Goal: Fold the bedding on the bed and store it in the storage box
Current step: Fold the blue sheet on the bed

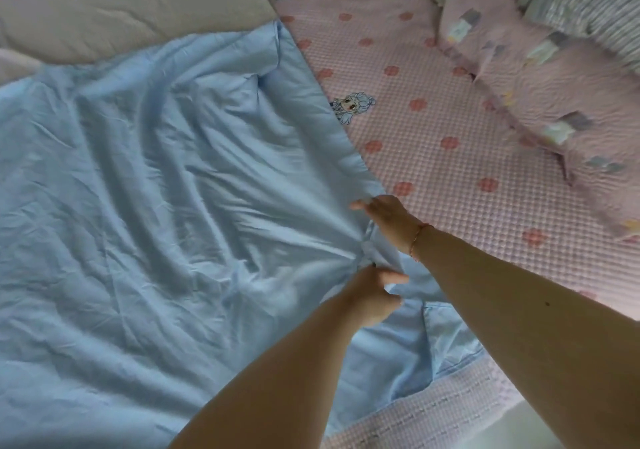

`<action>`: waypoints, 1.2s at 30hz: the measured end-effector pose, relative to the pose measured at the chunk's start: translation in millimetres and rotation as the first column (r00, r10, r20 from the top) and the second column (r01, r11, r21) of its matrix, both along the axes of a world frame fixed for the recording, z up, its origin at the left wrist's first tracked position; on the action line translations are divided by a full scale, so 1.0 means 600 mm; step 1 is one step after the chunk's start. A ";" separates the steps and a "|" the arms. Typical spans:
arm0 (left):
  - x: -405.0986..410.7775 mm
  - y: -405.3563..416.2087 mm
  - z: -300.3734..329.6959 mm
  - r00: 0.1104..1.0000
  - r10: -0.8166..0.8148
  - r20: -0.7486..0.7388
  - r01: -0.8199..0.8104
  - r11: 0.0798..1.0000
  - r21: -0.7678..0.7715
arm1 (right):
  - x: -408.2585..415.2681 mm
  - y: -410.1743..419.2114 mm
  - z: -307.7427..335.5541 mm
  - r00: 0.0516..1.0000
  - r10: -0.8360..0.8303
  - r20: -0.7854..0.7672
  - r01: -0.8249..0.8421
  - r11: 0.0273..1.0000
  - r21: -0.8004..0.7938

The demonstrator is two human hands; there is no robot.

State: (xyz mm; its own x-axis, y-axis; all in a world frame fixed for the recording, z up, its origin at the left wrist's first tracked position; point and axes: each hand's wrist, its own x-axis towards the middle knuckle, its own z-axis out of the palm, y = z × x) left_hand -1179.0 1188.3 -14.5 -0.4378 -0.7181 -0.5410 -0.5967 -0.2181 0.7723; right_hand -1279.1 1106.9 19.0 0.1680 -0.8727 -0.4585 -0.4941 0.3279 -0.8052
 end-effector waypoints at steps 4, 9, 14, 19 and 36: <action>-0.039 0.029 0.015 0.976 -0.212 -0.057 0.217 0.971 0.102 | -0.035 0.012 -0.021 0.953 0.232 -0.195 -0.188 0.957 0.220; -0.051 0.037 0.013 0.963 -0.260 -0.065 0.268 0.944 0.192 | -0.086 0.047 -0.037 0.777 0.508 -0.372 -0.281 0.808 0.518; -0.056 0.043 0.016 0.960 -0.196 -0.201 0.255 0.906 0.337 | -0.156 0.070 -0.046 0.676 0.468 -0.570 -0.199 0.860 0.470; -0.022 0.053 0.003 0.988 0.144 -0.062 -0.116 0.939 0.325 | -0.176 0.087 -0.055 0.578 0.522 -0.627 -0.218 0.839 0.498; 0.174 0.210 -0.039 0.846 -0.266 0.463 0.361 0.924 -0.128 | 0.036 0.189 -0.083 0.823 0.537 -0.186 -0.433 0.805 0.406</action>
State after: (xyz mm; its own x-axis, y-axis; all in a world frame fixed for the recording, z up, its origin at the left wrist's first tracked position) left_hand -1074.8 1314.1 -37.6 -0.4166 -0.6958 -0.5851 -0.8870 0.1699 0.4294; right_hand -1257.5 1220.1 -30.8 0.3479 -0.4960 -0.7955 -0.8445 0.2027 -0.4957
